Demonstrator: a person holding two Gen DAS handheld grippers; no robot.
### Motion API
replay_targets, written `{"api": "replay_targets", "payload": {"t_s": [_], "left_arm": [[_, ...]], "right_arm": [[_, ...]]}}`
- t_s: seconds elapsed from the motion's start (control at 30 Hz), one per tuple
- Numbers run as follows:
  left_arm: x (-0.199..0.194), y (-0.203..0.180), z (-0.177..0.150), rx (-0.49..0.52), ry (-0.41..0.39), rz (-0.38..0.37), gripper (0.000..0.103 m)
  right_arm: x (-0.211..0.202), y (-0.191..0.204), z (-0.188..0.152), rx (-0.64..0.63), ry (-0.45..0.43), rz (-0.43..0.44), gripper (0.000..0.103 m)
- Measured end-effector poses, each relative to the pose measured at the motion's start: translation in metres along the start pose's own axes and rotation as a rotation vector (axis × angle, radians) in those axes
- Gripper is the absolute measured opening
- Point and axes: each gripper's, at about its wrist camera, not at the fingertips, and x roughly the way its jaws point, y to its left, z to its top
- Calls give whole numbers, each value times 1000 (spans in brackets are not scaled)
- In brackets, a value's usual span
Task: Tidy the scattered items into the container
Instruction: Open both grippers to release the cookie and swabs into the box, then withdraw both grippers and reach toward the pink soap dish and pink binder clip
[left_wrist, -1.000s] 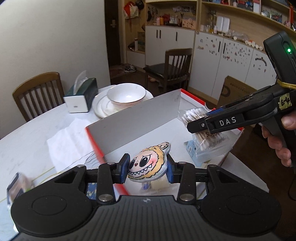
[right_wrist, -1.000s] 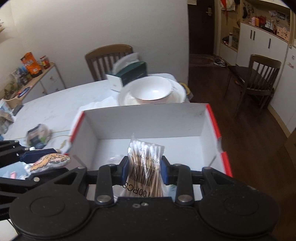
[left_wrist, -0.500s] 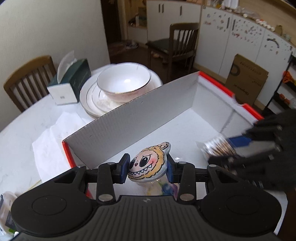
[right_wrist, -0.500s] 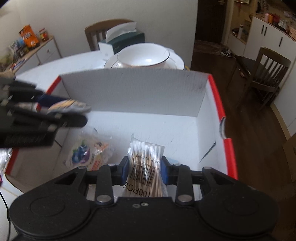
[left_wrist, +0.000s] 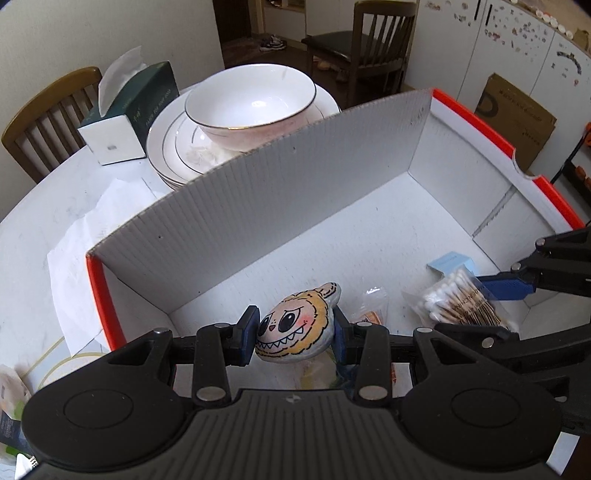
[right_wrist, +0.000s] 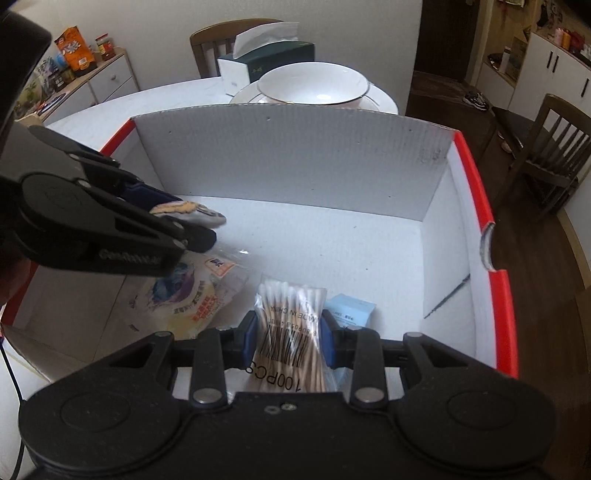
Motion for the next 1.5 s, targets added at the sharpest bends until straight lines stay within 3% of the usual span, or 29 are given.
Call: {"api": "replay_targets", "payload": {"t_s": [0.33,0.5,0.6,1.03,1.5], "left_arm": [[-2,-2,-3,7,9,-6,41],[-10,-7,-7,27,-26,-27,60],[-16,-10,-9,27,-52,-40,66],[-66,1,-30,-28,-181,-82,67],[-128,25,-87,-83,-316,-61,67]], "right_arm": [[1,1,3,3,6,-7,37],[-2,0,4,8,1,-7,44],[-6,-2,4,15,-6,-5,55],[-43,1,3,45,-71,29,63],[-73,44,1,32,-144,93,70]]}}
